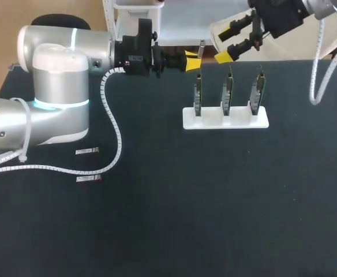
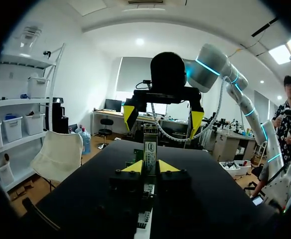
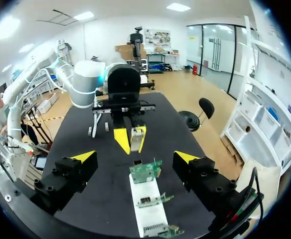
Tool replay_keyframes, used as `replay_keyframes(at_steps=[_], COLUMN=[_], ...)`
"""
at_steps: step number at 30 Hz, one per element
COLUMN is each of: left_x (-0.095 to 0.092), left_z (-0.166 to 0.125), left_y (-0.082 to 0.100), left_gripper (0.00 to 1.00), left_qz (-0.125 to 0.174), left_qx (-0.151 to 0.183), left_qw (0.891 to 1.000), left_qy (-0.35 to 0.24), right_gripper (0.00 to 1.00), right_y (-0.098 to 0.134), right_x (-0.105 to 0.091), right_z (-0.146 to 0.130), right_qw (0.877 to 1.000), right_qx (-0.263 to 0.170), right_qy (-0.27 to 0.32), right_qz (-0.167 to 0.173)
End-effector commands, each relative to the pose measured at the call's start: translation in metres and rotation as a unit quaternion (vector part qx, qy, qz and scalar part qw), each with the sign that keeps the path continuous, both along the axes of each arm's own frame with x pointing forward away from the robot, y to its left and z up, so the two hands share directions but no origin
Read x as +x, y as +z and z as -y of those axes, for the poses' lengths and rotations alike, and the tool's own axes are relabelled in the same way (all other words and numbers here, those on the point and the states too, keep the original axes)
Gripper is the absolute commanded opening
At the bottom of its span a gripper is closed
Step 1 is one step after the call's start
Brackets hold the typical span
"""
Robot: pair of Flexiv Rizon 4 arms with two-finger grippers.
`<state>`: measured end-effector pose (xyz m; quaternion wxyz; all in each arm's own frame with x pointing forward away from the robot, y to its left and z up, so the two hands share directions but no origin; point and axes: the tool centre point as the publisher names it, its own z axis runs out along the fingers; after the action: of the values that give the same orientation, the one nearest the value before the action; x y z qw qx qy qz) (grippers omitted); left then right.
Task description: Pick up the optical module with the left hand, and insert it into the network port with the right hand.
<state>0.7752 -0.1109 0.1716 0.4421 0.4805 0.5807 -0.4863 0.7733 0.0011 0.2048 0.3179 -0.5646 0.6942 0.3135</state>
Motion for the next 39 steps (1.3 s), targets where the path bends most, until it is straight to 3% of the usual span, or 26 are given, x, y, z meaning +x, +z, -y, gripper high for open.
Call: replay_keyframes(at_steps=[1, 19, 39], left_x=[0.001, 0.001, 0.001], left_z=[0.000, 0.000, 0.000], left_y=[0.000, 0.000, 0.000], left_gripper=[0.00, 0.00, 0.00], left_qz=[0.000, 0.000, 0.000], left_qx=[0.000, 0.000, 0.000], left_qw=[1.000, 1.000, 1.000], left_qy=[-0.001, -0.001, -0.001], right_gripper=[1.00, 1.00, 1.00], right_y=[0.003, 0.003, -0.003], right_x=[0.006, 0.000, 0.006], right_z=[-0.008, -0.023, -0.038], right_qw=[1.000, 0.997, 0.996], right_qx=[0.003, 0.006, 0.010], right_qy=[0.021, 0.079, 0.080], right_qz=[-0.005, -0.021, -0.031])
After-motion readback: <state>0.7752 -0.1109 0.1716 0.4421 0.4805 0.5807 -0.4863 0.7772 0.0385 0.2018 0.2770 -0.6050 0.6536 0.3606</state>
